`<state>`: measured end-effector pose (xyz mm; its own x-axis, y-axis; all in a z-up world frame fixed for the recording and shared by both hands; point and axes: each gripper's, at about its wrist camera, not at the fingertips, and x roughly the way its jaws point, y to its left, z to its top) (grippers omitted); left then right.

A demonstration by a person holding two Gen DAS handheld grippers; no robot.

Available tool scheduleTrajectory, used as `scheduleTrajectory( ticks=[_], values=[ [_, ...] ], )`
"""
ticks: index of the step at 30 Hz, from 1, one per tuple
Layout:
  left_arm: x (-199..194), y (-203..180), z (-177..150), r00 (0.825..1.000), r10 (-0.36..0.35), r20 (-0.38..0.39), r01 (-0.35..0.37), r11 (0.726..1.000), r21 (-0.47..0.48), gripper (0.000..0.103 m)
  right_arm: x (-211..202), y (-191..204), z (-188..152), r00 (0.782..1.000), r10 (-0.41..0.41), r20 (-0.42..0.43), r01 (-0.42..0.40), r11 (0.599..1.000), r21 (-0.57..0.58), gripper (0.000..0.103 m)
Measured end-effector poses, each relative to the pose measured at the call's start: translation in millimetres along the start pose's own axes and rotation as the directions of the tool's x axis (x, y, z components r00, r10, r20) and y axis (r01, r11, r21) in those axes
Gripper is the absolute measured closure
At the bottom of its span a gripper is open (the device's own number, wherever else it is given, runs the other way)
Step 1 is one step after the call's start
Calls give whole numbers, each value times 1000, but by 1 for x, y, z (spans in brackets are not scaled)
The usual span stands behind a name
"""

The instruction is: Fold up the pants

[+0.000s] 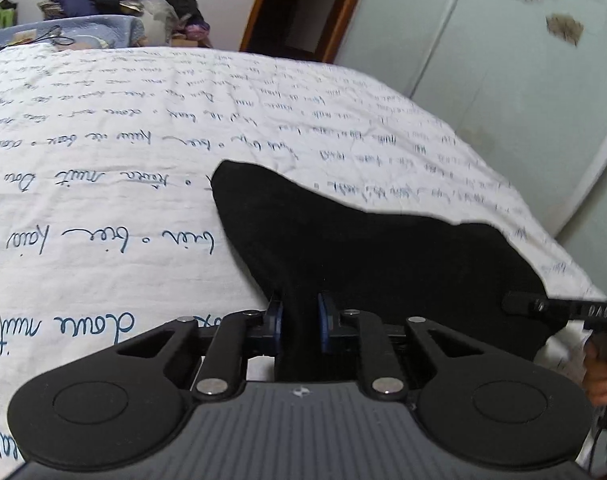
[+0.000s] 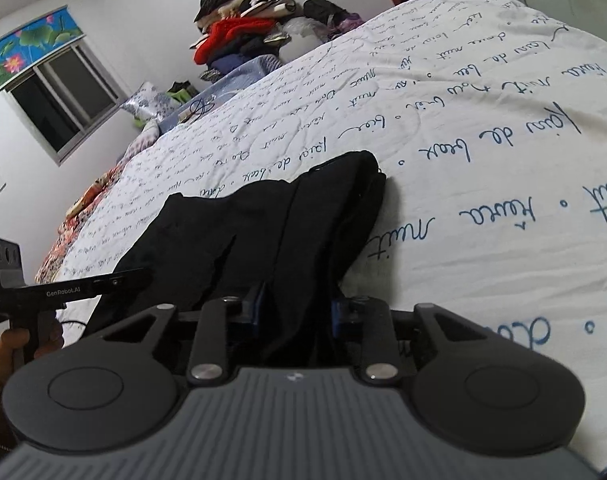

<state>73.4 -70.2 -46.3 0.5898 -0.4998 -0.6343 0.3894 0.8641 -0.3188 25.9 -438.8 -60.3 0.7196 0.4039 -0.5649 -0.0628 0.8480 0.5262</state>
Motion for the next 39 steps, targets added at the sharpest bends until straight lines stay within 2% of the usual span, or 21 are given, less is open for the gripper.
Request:
scheduleTrajectory(
  ticks=[3,6,11,12,14,16,17,18,20,22,23,24,26,28,30,32,33,35,37,39],
  values=[
    [-14,1,3,999,-4,54,4,1000,-15,89,-3,9,3,1000,-12,20,12,1000,-3,78],
    [-28,-1,8,996,17,83,-19,1000,21,89,-9,28,11,999,1,52,1,999,-43,80],
    [-58,0,15,979,124,159,-135,989,57,89,-7,58,24,994,78,80,-70,993,-94,81],
    [-61,4,17,979,140,150,-150,987,53,88,-3,62,24,993,93,76,-85,991,-103,81],
    [-52,16,20,986,155,64,-158,986,53,86,9,66,24,995,89,53,-84,992,-93,80],
    [-37,32,16,976,214,-31,-213,977,16,82,26,61,21,999,35,1,-35,996,-85,74],
    [-35,38,13,974,222,-48,-223,975,1,76,34,58,18,999,-25,-21,23,995,-96,60],
    [-38,43,10,974,221,-38,-222,975,-13,74,39,56,14,997,-77,-29,73,991,-110,55],
    [-46,41,13,964,264,1,-264,964,-8,59,31,58,10,997,-83,-9,81,987,-140,57],
    [-50,26,21,931,354,85,-359,931,59,45,15,68,15,988,-139,62,149,970,-194,56],
    [-51,17,26,918,376,126,-388,917,90,33,8,74,21,980,-169,107,190,955,-227,55],
    [-50,8,31,914,374,157,-393,913,112,24,4,82,26,973,-179,146,212,944,-255,54],
    [-39,-7,40,934,312,175,-340,925,169,17,4,99,40,971,-150,184,202,929,-310,54],
    [-15,-17,48,950,279,141,-304,929,213,17,16,115,49,981,-96,169,151,924,-352,54],
    [14,-21,49,950,302,82,-313,921,232,17,40,127,53,993,-52,104,89,916,-392,57],
    [39,-21,45,942,334,41,-334,910,244,17,72,128,51,997,-75,22,78,910,-407,60],
    [51,-20,42,934,357,21,-350,900,258,16,88,124,49,993,-117,-9,102,901,-423,63],
    [56,-20,32,925,379,23,-371,891,261,16,108,113,43,969,-247,0,218,855,-471,60],
    [47,-22,27,923,381,50,-380,888,258,16,102,109,43,972,-235,17,219,875,-431,60],
    [43,-24,26,920,388,56,-389,886,253,16,85,117,39,960,-267,86,276,850,-448,51]
  ],
)
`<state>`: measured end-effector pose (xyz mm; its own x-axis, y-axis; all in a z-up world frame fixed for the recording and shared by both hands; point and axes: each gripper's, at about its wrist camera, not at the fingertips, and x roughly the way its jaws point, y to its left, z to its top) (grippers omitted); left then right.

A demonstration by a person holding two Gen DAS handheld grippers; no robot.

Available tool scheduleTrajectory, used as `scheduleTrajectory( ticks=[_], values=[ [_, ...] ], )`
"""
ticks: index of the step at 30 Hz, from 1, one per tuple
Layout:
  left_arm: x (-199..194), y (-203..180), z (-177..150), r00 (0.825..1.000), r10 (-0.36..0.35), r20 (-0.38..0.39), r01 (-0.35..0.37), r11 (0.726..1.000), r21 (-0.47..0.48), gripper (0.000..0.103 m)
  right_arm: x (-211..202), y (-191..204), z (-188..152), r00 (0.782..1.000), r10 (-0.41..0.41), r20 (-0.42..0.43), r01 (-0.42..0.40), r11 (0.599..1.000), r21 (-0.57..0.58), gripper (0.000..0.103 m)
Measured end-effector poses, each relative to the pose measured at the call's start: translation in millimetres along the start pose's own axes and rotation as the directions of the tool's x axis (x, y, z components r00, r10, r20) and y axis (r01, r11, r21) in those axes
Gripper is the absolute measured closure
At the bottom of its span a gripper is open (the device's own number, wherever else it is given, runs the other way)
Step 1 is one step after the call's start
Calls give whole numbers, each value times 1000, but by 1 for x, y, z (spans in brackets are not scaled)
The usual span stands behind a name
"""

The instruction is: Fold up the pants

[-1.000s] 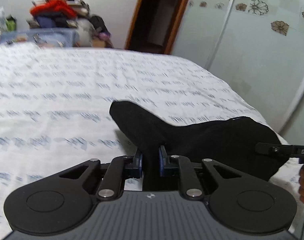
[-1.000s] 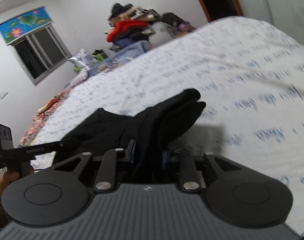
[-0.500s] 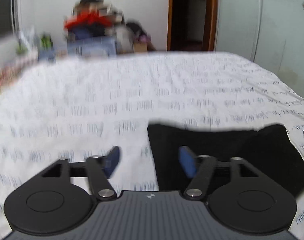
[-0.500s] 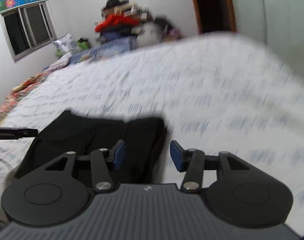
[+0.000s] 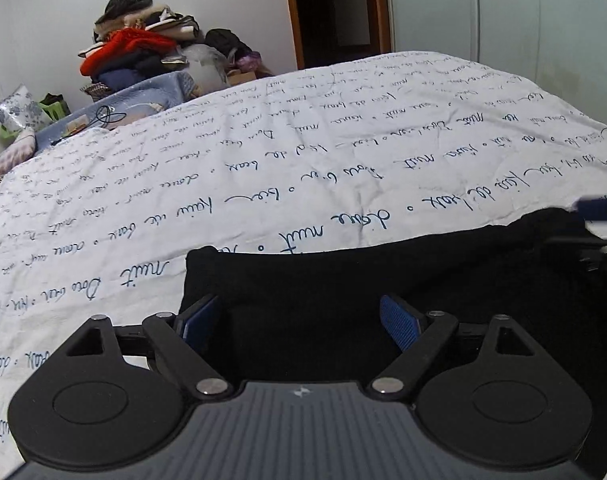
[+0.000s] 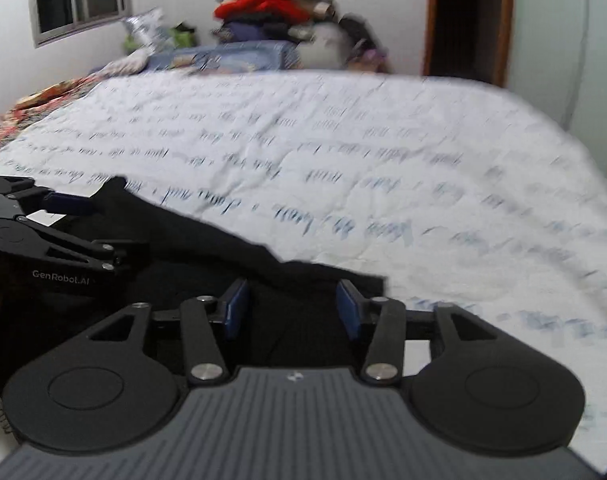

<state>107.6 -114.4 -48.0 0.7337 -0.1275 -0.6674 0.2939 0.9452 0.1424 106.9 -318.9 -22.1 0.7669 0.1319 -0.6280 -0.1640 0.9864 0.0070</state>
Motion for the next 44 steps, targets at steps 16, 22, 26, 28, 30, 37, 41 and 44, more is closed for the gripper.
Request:
scheduleTrajectory(
  ticks=[16,22,26,28,30,37,41,44],
  values=[
    [-47,40,-29,990,137,-32,-140,971,-194,15,-98,75,-29,982,-27,187,47,993,-105,0],
    [-67,70,-49,984,170,-51,-178,946,-271,6,-93,104,-47,989,28,146,-7,989,-145,0],
    [-78,85,-55,975,217,-49,-222,929,-297,6,-96,115,-51,989,47,140,-23,986,-167,0],
    [-81,91,-58,970,237,-51,-242,922,-304,6,-99,117,-52,988,53,143,-27,985,-173,0],
    [-83,98,-61,967,248,-58,-253,914,-318,6,-101,120,-52,987,61,146,-34,983,-180,0],
    [-86,115,-70,955,290,-60,-292,888,-356,6,-101,133,-54,985,100,141,-66,972,-226,0],
    [-88,123,-74,947,315,-65,-316,871,-375,6,-99,139,-57,984,117,133,-82,965,-249,0],
    [-86,133,-79,940,328,-94,-337,852,-400,6,-98,144,-58,981,145,129,-105,956,-272,0]
  ],
)
